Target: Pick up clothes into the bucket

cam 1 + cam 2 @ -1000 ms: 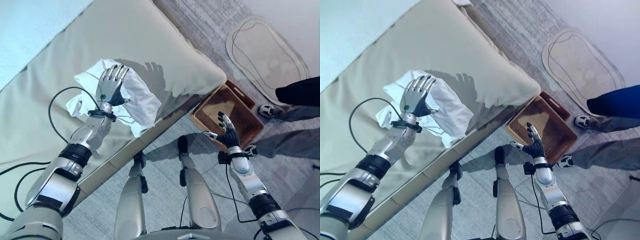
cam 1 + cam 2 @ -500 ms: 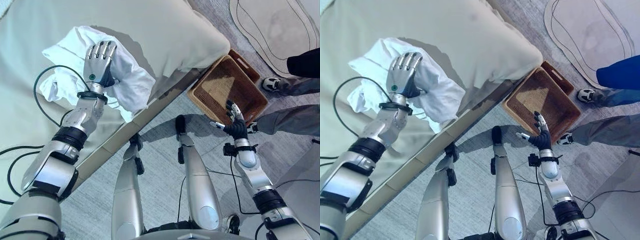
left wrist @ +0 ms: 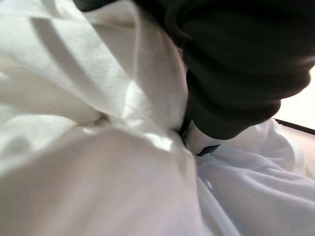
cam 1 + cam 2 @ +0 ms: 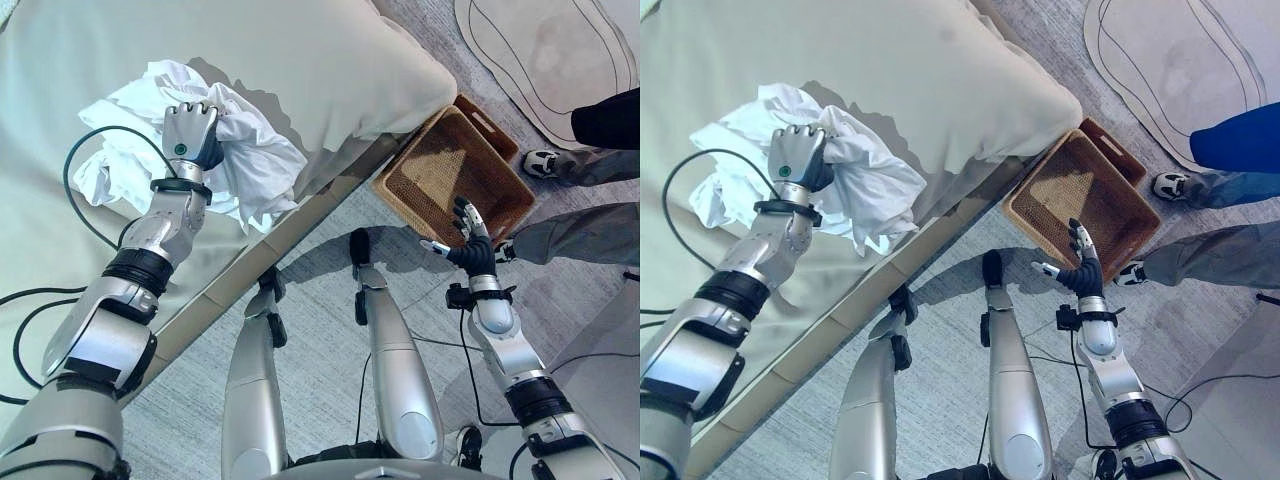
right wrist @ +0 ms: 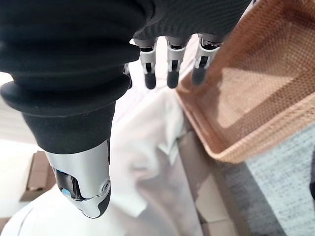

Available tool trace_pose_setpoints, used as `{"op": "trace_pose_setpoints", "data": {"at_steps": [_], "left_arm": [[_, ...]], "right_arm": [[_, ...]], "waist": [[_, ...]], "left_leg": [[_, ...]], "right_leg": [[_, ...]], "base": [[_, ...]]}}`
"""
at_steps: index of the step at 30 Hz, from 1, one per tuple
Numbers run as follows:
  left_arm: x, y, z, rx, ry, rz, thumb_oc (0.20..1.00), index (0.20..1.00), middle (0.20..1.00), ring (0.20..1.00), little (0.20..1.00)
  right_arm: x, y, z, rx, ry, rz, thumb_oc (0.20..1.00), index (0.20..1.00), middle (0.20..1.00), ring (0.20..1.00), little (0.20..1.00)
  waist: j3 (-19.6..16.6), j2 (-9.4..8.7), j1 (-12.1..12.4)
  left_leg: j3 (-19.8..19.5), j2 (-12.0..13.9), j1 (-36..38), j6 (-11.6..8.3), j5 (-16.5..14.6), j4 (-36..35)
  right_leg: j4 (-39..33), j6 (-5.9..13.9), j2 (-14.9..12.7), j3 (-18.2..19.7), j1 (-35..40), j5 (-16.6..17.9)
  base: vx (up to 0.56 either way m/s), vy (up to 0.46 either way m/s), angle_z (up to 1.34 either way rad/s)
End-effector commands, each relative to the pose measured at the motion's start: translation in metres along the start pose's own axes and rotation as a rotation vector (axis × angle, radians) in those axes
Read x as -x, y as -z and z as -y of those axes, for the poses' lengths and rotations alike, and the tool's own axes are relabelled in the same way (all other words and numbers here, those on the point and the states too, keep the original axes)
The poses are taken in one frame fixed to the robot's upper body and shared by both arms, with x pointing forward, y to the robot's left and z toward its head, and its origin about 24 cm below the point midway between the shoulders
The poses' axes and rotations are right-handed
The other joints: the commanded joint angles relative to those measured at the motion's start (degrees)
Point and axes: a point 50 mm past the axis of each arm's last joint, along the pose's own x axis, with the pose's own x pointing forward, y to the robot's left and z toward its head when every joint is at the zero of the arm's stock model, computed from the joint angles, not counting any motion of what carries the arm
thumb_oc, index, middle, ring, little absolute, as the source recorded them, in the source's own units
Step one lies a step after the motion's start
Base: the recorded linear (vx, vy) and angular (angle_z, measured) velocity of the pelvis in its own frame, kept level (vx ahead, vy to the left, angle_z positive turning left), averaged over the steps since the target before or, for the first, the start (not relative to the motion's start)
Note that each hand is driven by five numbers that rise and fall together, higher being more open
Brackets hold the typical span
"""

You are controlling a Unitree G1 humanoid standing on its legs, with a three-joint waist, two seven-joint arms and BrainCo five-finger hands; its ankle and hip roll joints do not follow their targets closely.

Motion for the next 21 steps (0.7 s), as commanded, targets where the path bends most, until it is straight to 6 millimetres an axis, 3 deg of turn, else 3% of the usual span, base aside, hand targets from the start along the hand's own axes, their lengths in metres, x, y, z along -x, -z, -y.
{"op": "trace_pose_setpoints", "data": {"at_steps": [1,13,21], "left_arm": [[0.012,0.009,0.005,-0.021,-0.001,-0.004,0.200,0.200,0.200,0.200,0.200],[0.044,0.000,0.016,0.116,0.027,0.029,0.200,0.200,0.200,0.200,0.200],[0.061,0.000,0.002,0.189,0.000,0.073,0.200,0.200,0.200,0.200,0.200]], "right_arm": [[0.006,-0.006,0.009,0.007,0.022,0.056,1.000,1.000,1.000,1.000,1.000],[0.016,0.017,0.007,0.032,0.001,-0.051,1.000,1.000,1.000,1.000,1.000],[0.028,0.033,0.002,0.052,-0.047,-0.133,1.000,1.000,1.000,1.000,1.000]], "waist": [[-4.18,-0.74,0.87],[-7.14,0.08,3.82],[-10.84,0.99,6.23]], "left_leg": [[-2.13,-1.13,-0.09,1.25,-5.60,5.31],[-3.41,-1.41,14.01,0.36,-3.65,-3.31],[-5.04,-1.58,23.61,-0.20,-0.87,-11.47]], "right_leg": [[-2.47,3.30,-2.62,-2.00,4.87,0.32],[-9.02,3.40,-3.11,-4.05,19.18,0.89],[-14.99,3.43,-2.54,-6.63,29.02,1.44]], "base": [[0.00,0.000,0.00],[0.05,-0.028,0.01],[0.08,-0.044,0.17]]}}
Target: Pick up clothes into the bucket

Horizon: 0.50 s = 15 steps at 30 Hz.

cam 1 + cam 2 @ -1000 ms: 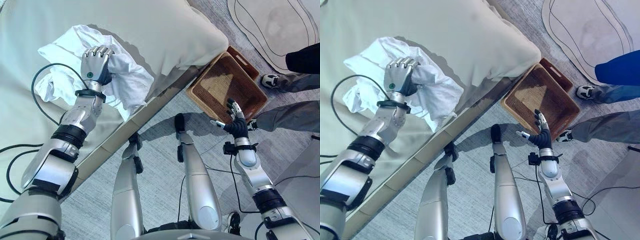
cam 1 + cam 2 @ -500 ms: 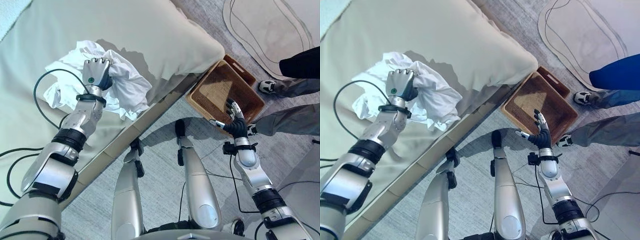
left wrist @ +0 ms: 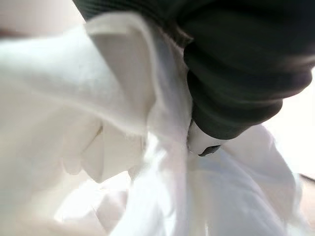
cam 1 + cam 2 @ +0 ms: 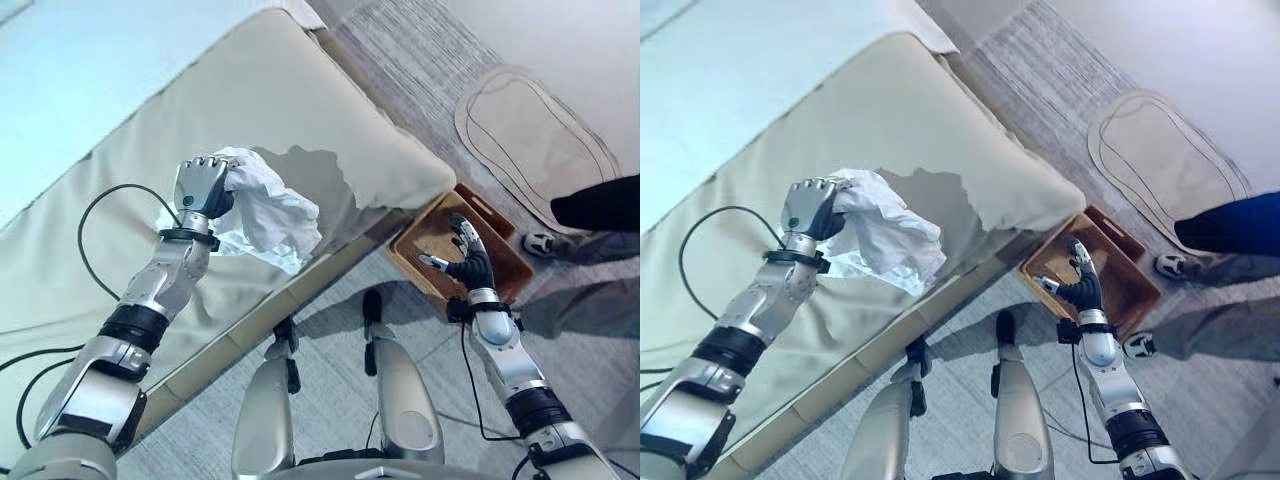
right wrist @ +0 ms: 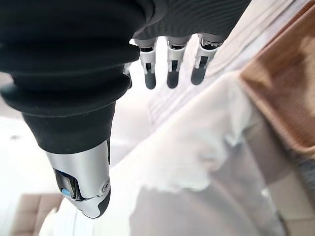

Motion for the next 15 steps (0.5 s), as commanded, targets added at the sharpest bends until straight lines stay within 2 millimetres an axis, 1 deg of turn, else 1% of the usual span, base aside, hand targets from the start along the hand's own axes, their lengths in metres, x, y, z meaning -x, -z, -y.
{"op": "trace_pose_setpoints", "data": {"at_steps": [1,6,9,15], "left_arm": [[-0.004,0.003,-0.023,0.003,-0.089,0.036,0.200,0.200,0.200,0.200,0.200],[-0.003,-0.004,-0.046,0.039,-0.151,0.097,0.200,0.200,0.200,0.200,0.200],[-0.003,-0.009,-0.057,0.066,-0.187,0.133,0.200,0.200,0.200,0.200,0.200],[-0.003,-0.022,-0.080,0.140,-0.244,0.212,0.200,0.200,0.200,0.200,0.200]], "right_arm": [[0.009,0.008,-0.001,0.020,-0.022,-0.014,1.000,1.000,1.000,1.000,1.000],[0.011,0.011,-0.009,0.034,-0.070,-0.033,1.000,1.000,1.000,1.000,1.000],[0.011,0.012,-0.013,0.034,-0.096,-0.040,1.000,1.000,1.000,1.000,1.000],[0.009,0.002,-0.025,0.069,-0.192,0.005,1.000,1.000,1.000,1.000,1.000]], "waist": [[-7.13,-1.35,0.62],[-9.83,-0.98,1.89],[-11.15,-0.72,2.37],[-13.63,-0.55,3.21]], "left_leg": [[-2.58,-1.51,0.16,-0.32,-2.48,1.05],[-3.23,-1.30,4.53,-0.82,-0.63,-3.64],[-3.73,-1.35,6.46,-1.09,-0.03,-5.42],[-4.02,-1.46,9.98,-0.81,-0.75,-6.09]], "right_leg": [[-3.58,3.28,-2.28,-2.06,4.08,1.57],[-6.50,3.21,-1.49,-3.69,8.13,1.89],[-6.79,3.21,-1.34,-4.62,10.01,1.37],[-7.58,3.22,-1.08,-5.32,13.76,0.67]], "base": [[0.07,-0.036,0.19],[0.06,-0.038,0.14],[0.06,-0.026,0.19],[0.07,-0.013,0.11]]}}
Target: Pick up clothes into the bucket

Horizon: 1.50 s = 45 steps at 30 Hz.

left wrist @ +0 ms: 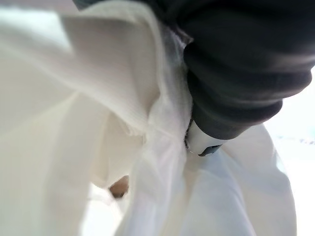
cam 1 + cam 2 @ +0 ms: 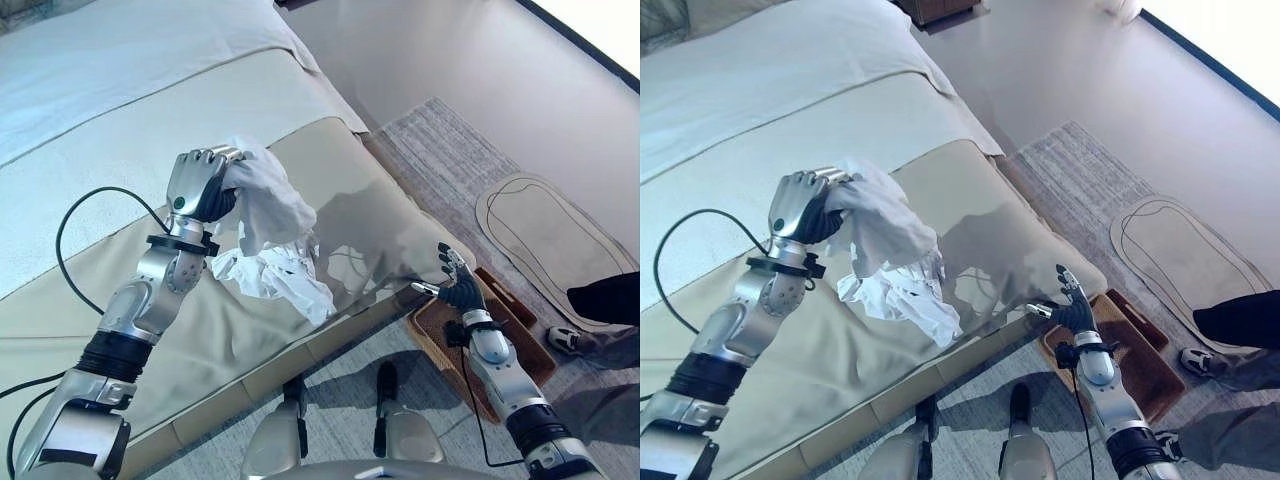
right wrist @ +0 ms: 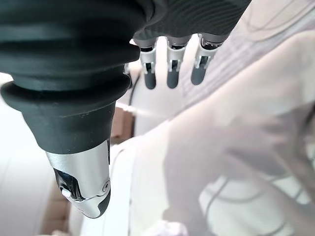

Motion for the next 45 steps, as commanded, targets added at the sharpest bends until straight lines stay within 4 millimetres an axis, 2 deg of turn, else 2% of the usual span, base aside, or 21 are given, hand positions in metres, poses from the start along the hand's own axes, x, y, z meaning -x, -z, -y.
{"op": "trace_pose_setpoints", "data": {"at_steps": [1,6,10,11,14,18,21,26,30,33,36,38,42,45], "left_arm": [[-0.014,0.000,-0.036,0.037,-0.135,0.055,0.200,0.200,0.200,0.200,0.200],[-0.017,-0.023,-0.048,0.210,-0.157,0.150,0.200,0.200,0.200,0.200,0.200],[-0.016,-0.041,-0.044,0.380,-0.110,0.212,0.200,0.200,0.200,0.200,0.200],[-0.016,-0.041,-0.044,0.381,-0.109,0.212,0.200,0.200,0.200,0.200,0.200],[-0.008,-0.056,-0.029,0.528,-0.040,0.244,0.200,0.200,0.200,0.200,0.200],[-0.002,-0.063,-0.017,0.595,0.004,0.235,0.200,0.200,0.200,0.200,0.200],[0.008,-0.067,-0.003,0.707,0.046,0.203,0.200,0.200,0.200,0.200,0.200],[0.018,-0.074,0.003,0.748,0.100,0.210,0.200,0.200,0.200,0.200,0.200],[0.020,-0.077,0.002,0.757,0.118,0.230,0.200,0.200,0.200,0.200,0.200],[0.024,-0.076,0.001,0.733,0.139,0.241,0.200,0.200,0.200,0.200,0.200],[0.025,-0.077,0.000,0.727,0.146,0.250,0.200,0.200,0.200,0.200,0.200],[0.025,-0.079,-0.006,0.702,0.144,0.281,0.200,0.200,0.200,0.200,0.200],[0.022,-0.084,-0.015,0.685,0.124,0.327,0.200,0.200,0.200,0.200,0.200],[0.021,-0.089,-0.022,0.738,0.099,0.359,0.200,0.200,0.200,0.200,0.200]], "right_arm": [[-0.004,-0.023,-0.015,0.030,-0.087,0.115,1.000,1.000,1.000,1.000,1.000],[-0.007,-0.039,-0.027,0.006,-0.144,0.175,1.000,1.000,1.000,1.000,1.000],[-0.012,-0.063,-0.037,-0.036,-0.204,0.268,1.000,1.000,1.000,1.000,1.000],[-0.012,-0.063,-0.037,-0.036,-0.205,0.268,1.000,1.000,1.000,1.000,1.000],[-0.017,-0.084,-0.047,-0.056,-0.271,0.347,1.000,1.000,1.000,1.000,1.000],[-0.019,-0.094,-0.050,-0.092,-0.276,0.383,1.000,1.000,1.000,1.000,1.000],[-0.020,-0.104,-0.057,-0.254,-0.307,0.402,1.000,1.000,1.000,1.000,1.000],[-0.020,-0.113,-0.062,-0.310,-0.382,0.419,1.000,1.000,1.000,1.000,1.000],[-0.023,-0.122,-0.064,-0.448,-0.424,0.434,1.000,1.000,1.000,1.000,1.000],[-0.020,-0.131,-0.066,-0.529,-0.520,0.460,1.000,1.000,1.000,1.000,1.000],[-0.020,-0.129,-0.067,-0.566,-0.538,0.447,1.000,1.000,1.000,1.000,1.000],[-0.022,-0.121,-0.071,-0.507,-0.524,0.404,1.000,1.000,1.000,1.000,1.000],[-0.021,-0.118,-0.077,-0.506,-0.556,0.377,1.000,1.000,1.000,1.000,1.000],[-0.021,-0.114,-0.084,-0.461,-0.594,0.357,1.000,1.000,1.000,1.000,1.000]], "waist": [[-5.04,-1.41,0.92],[-7.02,-1.32,1.45],[-8.28,-1.28,1.70],[-8.26,-1.27,1.71],[-9.12,-1.48,1.90],[-9.56,-1.54,1.95],[-9.86,-1.78,1.87],[-10.38,-2.27,2.04],[-10.62,-2.56,2.25],[-10.75,-2.86,2.38],[-10.74,-2.91,2.43],[-10.77,-3.06,2.58],[-10.74,-3.12,2.61],[-10.67,-3.16,2.84]], "left_leg": [[-0.46,-1.25,-0.20,0.73,-2.51,1.36],[-0.53,-1.08,1.81,0.58,-2.61,0.59],[-0.33,-0.96,3.17,0.59,-2.72,0.07],[-0.31,-0.95,3.24,0.59,-2.72,0.02],[-0.04,-0.77,4.15,0.61,-2.77,-0.29],[0.04,-0.77,4.86,0.70,-2.85,-0.54],[0.23,-0.65,5.55,0.76,-2.93,-0.76],[0.41,-0.59,6.25,0.82,-3.17,-0.90],[0.43,-0.49,6.48,0.76,-3.21,-0.98],[0.48,-0.43,6.57,0.70,-3.17,-1.10],[0.46,-0.44,6.60,0.70,-3.16,-1.11],[0.33,-0.47,6.64,0.71,-3.20,-1.11],[0.25,-0.41,6.65,0.69,-3.24,-1.01],[0.08,-0.51,6.59,0.72,-3.24,-0.97]], "right_leg": [[4.75,2.28,-2.26,-0.17,-1.27,-2.03],[4.04,2.29,-2.14,-0.72,1.06,-2.42],[3.46,2.33,-2.02,-0.87,2.25,-2.39],[3.41,2.33,-2.01,-0.85,2.30,-2.38],[3.02,2.31,-1.98,-0.67,3.21,-2.42],[2.93,2.21,-1.90,-0.47,3.82,-2.51],[2.99,2.17,-1.90,-0.29,4.26,-2.60],[2.98,2.09,-1.86,-0.14,4.77,-2.72],[2.96,2.07,-1.83,-0.13,4.90,-2.73],[2.96,2.07,-1.84,-0.14,4.95,-2.77],[2.95,2.07,-1.85,-0.22,5.04,-2.81],[2.90,2.08,-1.86,-0.29,5.14,-2.80],[2.87,2.08,-1.88,-0.41,5.24,-2.83],[2.90,2.07,-1.95,-0.65,5.33,-2.85]], "base": [[0.07,-0.015,-0.05],[0.07,-0.019,-0.01],[0.04,-0.007,0.02],[0.00,0.000,0.00],[0.02,-0.006,-0.01],[0.01,-0.002,0.00],[0.01,-0.002,0.00],[0.00,0.000,0.00],[0.00,0.000,0.00],[0.00,0.000,0.00],[0.00,0.000,0.00],[0.00,0.000,0.00],[0.00,0.000,0.00],[0.00,0.000,0.00]]}}
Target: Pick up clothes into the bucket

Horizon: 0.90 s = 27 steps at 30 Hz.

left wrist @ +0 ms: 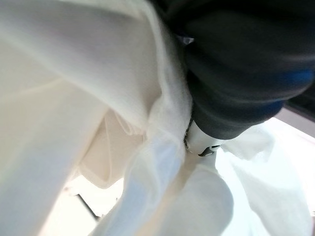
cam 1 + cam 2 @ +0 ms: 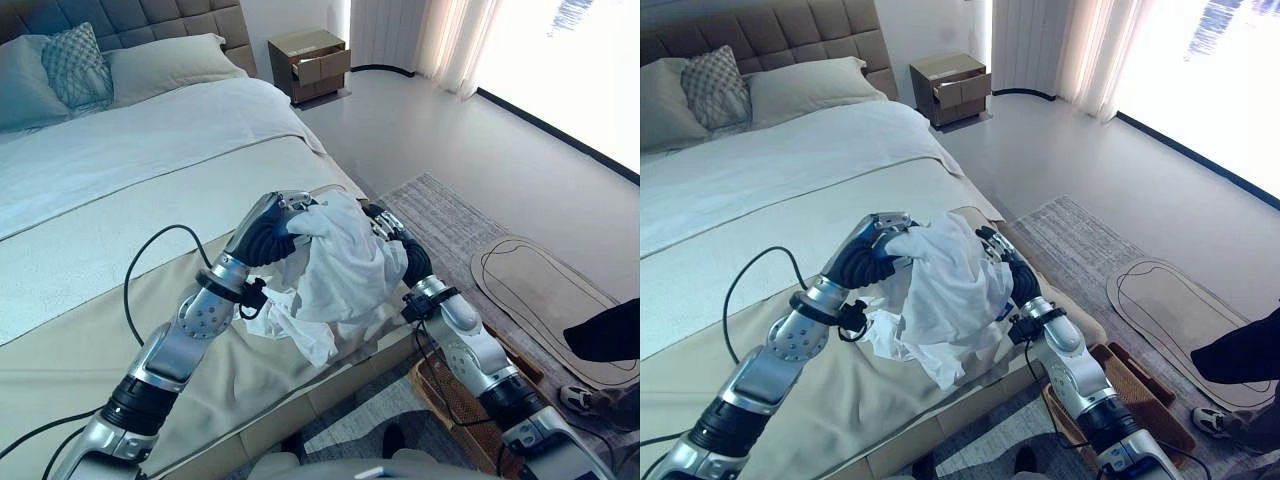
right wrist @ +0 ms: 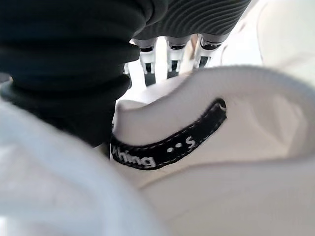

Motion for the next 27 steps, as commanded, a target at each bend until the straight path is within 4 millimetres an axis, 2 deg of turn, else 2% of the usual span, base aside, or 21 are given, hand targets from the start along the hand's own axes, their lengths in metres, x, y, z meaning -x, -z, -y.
{"op": "trace_pose_setpoints", "data": {"at_steps": [1,3,6,12,13,14,20,27], "left_arm": [[-0.010,-0.026,-0.018,0.028,-0.036,0.178,0.200,0.200,0.200,0.200,0.200],[-0.011,-0.032,-0.019,0.069,-0.042,0.207,0.200,0.200,0.200,0.200,0.200],[-0.013,-0.039,-0.019,0.157,-0.051,0.241,0.200,0.200,0.200,0.200,0.200],[-0.018,-0.047,-0.019,0.226,-0.064,0.286,0.200,0.200,0.200,0.200,0.200],[-0.018,-0.049,-0.019,0.242,-0.064,0.292,0.200,0.200,0.200,0.200,0.200],[-0.019,-0.049,-0.018,0.262,-0.068,0.296,0.200,0.200,0.200,0.200,0.200],[-0.019,-0.047,-0.015,0.295,-0.078,0.279,0.200,0.200,0.200,0.200,0.200],[-0.015,-0.037,-0.015,0.268,-0.096,0.230,0.200,0.200,0.200,0.200,0.200]], "right_arm": [[-0.025,-0.016,-0.017,0.057,-0.101,0.073,1.000,1.000,1.000,1.000,1.000],[-0.029,-0.014,-0.024,0.149,-0.158,0.049,1.000,1.000,1.000,1.000,1.000],[-0.036,-0.009,-0.036,0.169,-0.212,0.027,1.000,1.000,1.000,1.000,1.000],[-0.046,-0.004,-0.051,0.217,-0.245,0.016,1.000,1.000,1.000,1.000,1.000],[-0.047,-0.004,-0.054,0.218,-0.247,0.017,0.558,0.558,0.558,0.558,0.558],[-0.048,-0.003,-0.055,0.212,-0.245,0.020,0.200,0.200,0.200,0.200,0.200],[-0.048,-0.002,-0.056,0.133,-0.193,0.040,0.200,0.200,0.200,0.200,0.200],[-0.030,0.008,-0.037,0.037,-0.094,0.019,0.200,0.200,0.200,0.200,0.200]], "waist": [[-1.96,-3.84,1.57],[-2.02,-3.88,1.83],[-2.17,-3.85,2.07],[-2.14,-3.71,2.36],[-2.07,-3.69,2.40],[-2.08,-3.65,2.42],[-2.03,-3.54,2.44],[-2.05,-3.59,1.99]], "left_leg": [[-0.14,-1.63,0.86,0.76,-3.21,1.35],[-0.21,-1.66,0.86,0.76,-3.26,1.40],[-0.33,-1.72,0.94,0.84,-3.40,1.46],[-0.55,-1.77,0.89,0.86,-3.39,1.51],[-0.62,-1.78,0.87,0.86,-3.39,1.55],[-0.67,-1.78,0.87,0.86,-3.39,1.58],[-0.69,-1.85,0.79,0.95,-3.39,1.68],[-0.55,-1.86,0.95,1.01,-3.52,1.77]], "right_leg": [[2.95,2.29,-2.80,-0.87,0.91,-2.31],[2.90,2.30,-2.80,-0.86,1.01,-2.30],[2.84,2.24,-2.84,-1.05,1.25,-2.44],[2.74,2.15,-2.81,-1.14,1.37,-2.45],[2.74,2.16,-2.82,-1.22,1.41,-2.46],[2.72,2.14,-2.84,-1.29,1.46,-2.49],[2.69,2.11,-2.89,-1.28,1.51,-2.43],[2.68,2.18,-2.91,-1.16,1.62,-2.39]], "base": [[0.00,0.000,0.00],[0.00,0.000,0.00],[0.00,0.000,0.00],[0.00,0.000,0.00],[0.00,0.004,0.04],[0.00,0.003,0.04],[0.00,0.000,0.00],[0.00,0.000,0.00]]}}
